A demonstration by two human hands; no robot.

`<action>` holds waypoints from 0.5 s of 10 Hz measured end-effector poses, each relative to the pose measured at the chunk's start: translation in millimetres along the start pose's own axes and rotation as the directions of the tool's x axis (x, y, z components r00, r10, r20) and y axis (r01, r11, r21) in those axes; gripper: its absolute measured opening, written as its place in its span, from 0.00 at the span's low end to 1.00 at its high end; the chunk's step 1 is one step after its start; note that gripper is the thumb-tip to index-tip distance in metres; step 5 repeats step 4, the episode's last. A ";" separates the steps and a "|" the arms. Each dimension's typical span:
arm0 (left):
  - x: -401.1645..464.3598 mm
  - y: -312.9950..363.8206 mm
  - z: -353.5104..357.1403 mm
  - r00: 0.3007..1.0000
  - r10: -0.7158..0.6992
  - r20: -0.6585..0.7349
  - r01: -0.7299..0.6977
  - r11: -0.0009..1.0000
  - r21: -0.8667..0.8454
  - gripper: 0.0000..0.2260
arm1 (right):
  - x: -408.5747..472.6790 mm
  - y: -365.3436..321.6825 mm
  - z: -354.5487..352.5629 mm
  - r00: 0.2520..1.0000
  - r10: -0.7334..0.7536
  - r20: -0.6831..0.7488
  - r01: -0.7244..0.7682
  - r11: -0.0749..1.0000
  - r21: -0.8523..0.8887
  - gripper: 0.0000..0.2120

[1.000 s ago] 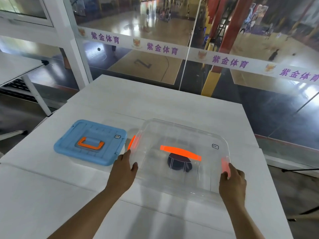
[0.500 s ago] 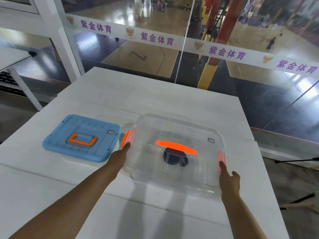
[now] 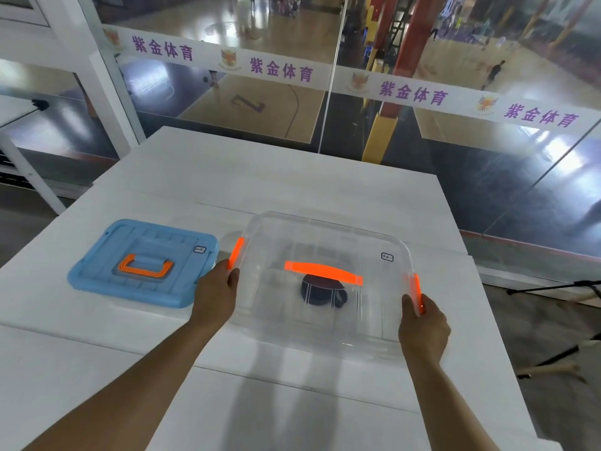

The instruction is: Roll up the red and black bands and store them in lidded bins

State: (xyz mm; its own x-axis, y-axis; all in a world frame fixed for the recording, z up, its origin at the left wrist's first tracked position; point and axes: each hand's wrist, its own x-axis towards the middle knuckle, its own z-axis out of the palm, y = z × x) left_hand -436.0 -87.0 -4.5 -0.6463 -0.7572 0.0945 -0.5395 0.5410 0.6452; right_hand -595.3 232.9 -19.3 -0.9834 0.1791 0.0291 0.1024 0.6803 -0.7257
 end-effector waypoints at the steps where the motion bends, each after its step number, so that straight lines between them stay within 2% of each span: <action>1: 2.5 0.3 -1.1 0.999 0.018 0.043 -0.022 0.995 0.099 0.10 | 2.1 1.0 1.5 0.997 -0.065 -0.043 0.064 0.997 -0.032 0.11; 2: 5.4 0.2 -4.8 0.996 0.026 0.088 -0.043 0.980 0.196 0.11 | 2.2 -8.2 0.0 0.998 -0.057 -0.014 0.055 0.992 -0.112 0.12; 3: 6.9 0.8 -13.4 0.985 0.074 0.158 -0.106 0.972 0.208 0.12 | -2.8 -19.2 -6.5 0.995 -0.093 0.040 0.099 0.979 -0.180 0.19; 4: 3.8 10.0 -23.4 0.966 0.211 0.147 -0.237 0.953 0.187 0.18 | -20.1 -36.8 -10.2 0.966 -0.239 0.097 0.248 0.963 -0.104 0.25; 5: 3.8 10.0 -23.4 0.966 0.211 0.147 -0.237 0.953 0.187 0.18 | -20.1 -36.8 -10.2 0.966 -0.239 0.097 0.248 0.963 -0.104 0.25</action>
